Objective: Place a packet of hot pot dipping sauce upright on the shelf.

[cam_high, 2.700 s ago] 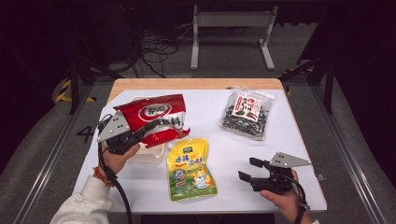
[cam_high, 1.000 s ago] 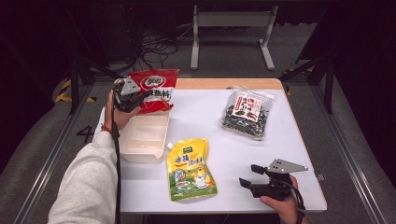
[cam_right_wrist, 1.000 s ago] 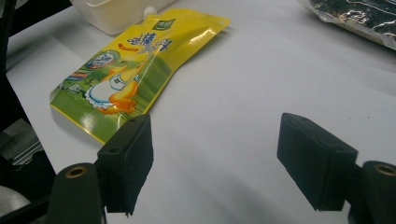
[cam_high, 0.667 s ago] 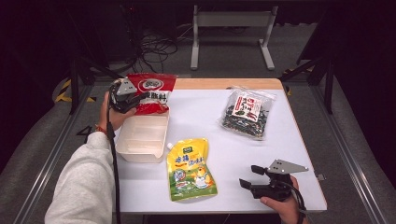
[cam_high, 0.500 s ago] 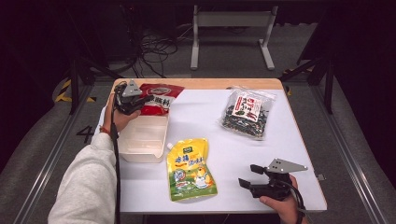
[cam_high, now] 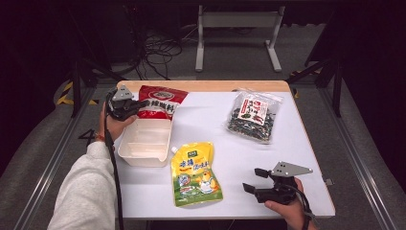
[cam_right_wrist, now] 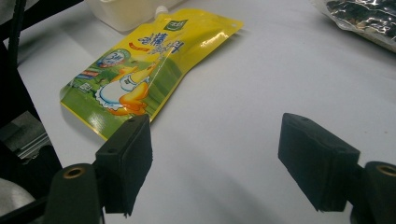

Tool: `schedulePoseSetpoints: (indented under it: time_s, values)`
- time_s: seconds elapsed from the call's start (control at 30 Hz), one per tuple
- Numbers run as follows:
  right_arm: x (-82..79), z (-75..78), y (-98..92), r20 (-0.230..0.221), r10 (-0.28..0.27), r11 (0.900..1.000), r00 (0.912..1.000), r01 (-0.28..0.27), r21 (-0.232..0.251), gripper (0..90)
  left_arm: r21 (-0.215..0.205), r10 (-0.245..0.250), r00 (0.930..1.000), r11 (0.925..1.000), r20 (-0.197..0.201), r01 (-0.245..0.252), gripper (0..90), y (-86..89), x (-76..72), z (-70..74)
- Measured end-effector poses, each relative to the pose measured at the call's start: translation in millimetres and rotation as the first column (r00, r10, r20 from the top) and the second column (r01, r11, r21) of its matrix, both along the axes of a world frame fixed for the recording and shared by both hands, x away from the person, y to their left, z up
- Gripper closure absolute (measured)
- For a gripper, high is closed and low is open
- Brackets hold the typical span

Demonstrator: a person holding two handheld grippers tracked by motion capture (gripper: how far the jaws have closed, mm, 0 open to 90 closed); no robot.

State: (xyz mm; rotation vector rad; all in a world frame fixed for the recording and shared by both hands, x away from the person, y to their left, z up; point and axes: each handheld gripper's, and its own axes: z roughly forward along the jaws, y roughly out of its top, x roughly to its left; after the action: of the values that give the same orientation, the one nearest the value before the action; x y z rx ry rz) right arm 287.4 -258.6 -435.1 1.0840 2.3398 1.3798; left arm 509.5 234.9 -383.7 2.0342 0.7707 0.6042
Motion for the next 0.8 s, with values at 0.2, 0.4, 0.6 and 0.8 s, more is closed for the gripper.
schedulePoseSetpoints:
  time_s: [0.2,0.4,0.6,0.8]
  values:
    - [2.1,-1.7,2.9,-0.01,0.011,1.0,0.9999,-0.011,-0.009,25.9,-0.014,0.014,0.9996,0.9998,-0.024,-0.014,90.0,5.1,1.7,-5.2]
    - [3.4,-2.0,5.1,-0.01,0.022,1.0,0.9997,-0.022,-0.014,25.9,-0.001,0.009,0.999,1.0,-0.044,-0.009,90.0,11.5,2.4,-10.8]
    - [4.0,-1.6,5.7,-0.008,0.026,0.999,0.9996,-0.026,-0.027,25.7,0.019,0.026,0.998,0.9995,-0.057,-0.025,89.9,11.9,2.0,-15.3]
    - [6.1,-1.4,7.5,0.001,0.034,0.998,0.9994,-0.034,-0.049,25.6,0.013,0.049,0.9969,0.9987,-0.061,-0.049,88.4,11.5,-0.9,-14.0]
